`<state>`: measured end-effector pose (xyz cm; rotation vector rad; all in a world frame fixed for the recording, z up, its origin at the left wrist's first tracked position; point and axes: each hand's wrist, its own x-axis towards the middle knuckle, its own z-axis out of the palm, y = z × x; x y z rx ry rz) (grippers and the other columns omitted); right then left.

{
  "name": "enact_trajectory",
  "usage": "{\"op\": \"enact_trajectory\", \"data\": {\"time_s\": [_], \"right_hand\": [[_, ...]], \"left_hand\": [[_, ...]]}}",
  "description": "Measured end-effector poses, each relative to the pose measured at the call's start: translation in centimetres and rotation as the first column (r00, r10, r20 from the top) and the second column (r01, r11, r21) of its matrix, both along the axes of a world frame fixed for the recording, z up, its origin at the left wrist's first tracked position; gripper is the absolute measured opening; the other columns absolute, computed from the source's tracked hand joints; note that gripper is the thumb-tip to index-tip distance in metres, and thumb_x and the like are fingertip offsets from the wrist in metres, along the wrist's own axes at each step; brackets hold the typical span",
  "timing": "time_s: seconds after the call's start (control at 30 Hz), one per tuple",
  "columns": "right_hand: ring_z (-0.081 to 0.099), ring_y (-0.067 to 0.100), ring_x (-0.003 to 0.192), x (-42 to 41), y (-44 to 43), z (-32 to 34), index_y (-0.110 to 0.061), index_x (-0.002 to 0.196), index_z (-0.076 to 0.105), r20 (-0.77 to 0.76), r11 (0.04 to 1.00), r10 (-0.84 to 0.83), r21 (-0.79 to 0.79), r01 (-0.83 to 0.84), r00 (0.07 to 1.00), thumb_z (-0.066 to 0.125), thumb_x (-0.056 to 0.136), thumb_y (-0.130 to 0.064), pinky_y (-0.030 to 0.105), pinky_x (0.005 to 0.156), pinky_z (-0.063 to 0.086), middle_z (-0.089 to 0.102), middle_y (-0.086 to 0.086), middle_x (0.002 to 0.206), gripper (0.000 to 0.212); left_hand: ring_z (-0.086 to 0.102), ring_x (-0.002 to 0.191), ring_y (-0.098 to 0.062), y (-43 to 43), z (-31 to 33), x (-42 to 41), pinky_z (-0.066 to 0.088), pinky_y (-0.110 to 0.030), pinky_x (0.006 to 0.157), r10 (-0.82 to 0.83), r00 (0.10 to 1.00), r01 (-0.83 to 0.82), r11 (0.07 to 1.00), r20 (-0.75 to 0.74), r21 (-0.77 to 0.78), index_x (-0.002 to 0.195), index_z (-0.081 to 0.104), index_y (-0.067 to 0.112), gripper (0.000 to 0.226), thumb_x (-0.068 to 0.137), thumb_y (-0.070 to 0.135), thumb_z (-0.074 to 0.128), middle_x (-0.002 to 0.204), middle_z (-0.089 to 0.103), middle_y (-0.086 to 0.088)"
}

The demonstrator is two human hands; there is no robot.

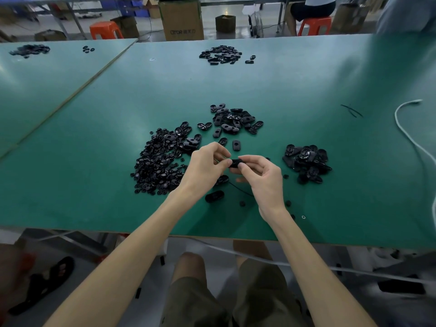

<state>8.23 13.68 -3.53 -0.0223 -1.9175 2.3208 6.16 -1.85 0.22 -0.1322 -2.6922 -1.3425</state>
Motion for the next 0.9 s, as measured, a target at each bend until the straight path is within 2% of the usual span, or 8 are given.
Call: {"op": "enact_trajectory", "data": {"time_s": [0.17, 0.37, 0.73, 0.9], "right_hand": [[0.08, 0.023, 0.088, -0.02, 0.06, -0.15, -0.008, 0.102, 0.075, -0.001, 1.0, 0.0, 0.01, 0.0, 1.0, 0.069, 0.096, 0.001, 0.025, 0.067, 0.06, 0.08, 0.006, 0.094, 0.012], [0.08, 0.023, 0.087, -0.09, 0.06, -0.21, -0.006, 0.102, 0.074, -0.005, 1.0, 0.003, 0.011, -0.003, 1.0, 0.069, 0.096, 0.001, 0.024, 0.066, 0.06, 0.081, 0.007, 0.092, 0.01], [0.08, 0.025, 0.084, 0.2, 0.11, 0.11, -0.005, 0.1, 0.074, 0.01, 1.0, 0.02, -0.004, -0.02, 1.0, 0.073, 0.094, 0.0, 0.024, 0.064, 0.059, 0.08, 0.009, 0.09, 0.008], [0.08, 0.026, 0.082, 0.21, 0.06, 0.16, -0.004, 0.1, 0.074, 0.013, 1.0, 0.021, 0.004, -0.021, 1.0, 0.074, 0.093, 0.001, 0.024, 0.064, 0.059, 0.08, 0.009, 0.089, 0.008]], "left_hand": [[0.062, 0.068, 0.002, 0.07, -0.05, 0.09, 0.051, -0.011, 0.065, -0.02, 1.0, 0.02, 1.0, 0.015, -0.006, 0.098, 0.068, 0.021, 0.012, 0.093, 0.013, 0.076, 0.084, 0.07, 0.009], [0.063, 0.075, -0.003, 0.23, 0.0, 0.27, 0.052, -0.016, 0.068, -0.022, 1.0, 0.022, 1.0, 0.008, -0.005, 0.1, 0.067, 0.021, 0.012, 0.094, 0.013, 0.074, 0.088, 0.069, 0.009], [0.059, 0.069, 0.008, 0.03, 0.0, 0.29, 0.046, -0.008, 0.063, 0.007, 1.0, -0.007, 1.0, -0.018, -0.019, 0.1, 0.068, 0.018, 0.013, 0.091, 0.019, 0.078, 0.081, 0.069, 0.008], [0.064, 0.076, -0.002, 0.17, -0.32, 0.44, 0.05, -0.012, 0.066, 0.012, 1.0, -0.013, 0.999, -0.026, -0.046, 0.098, 0.068, 0.02, 0.008, 0.093, 0.021, 0.075, 0.083, 0.069, 0.01]]}}
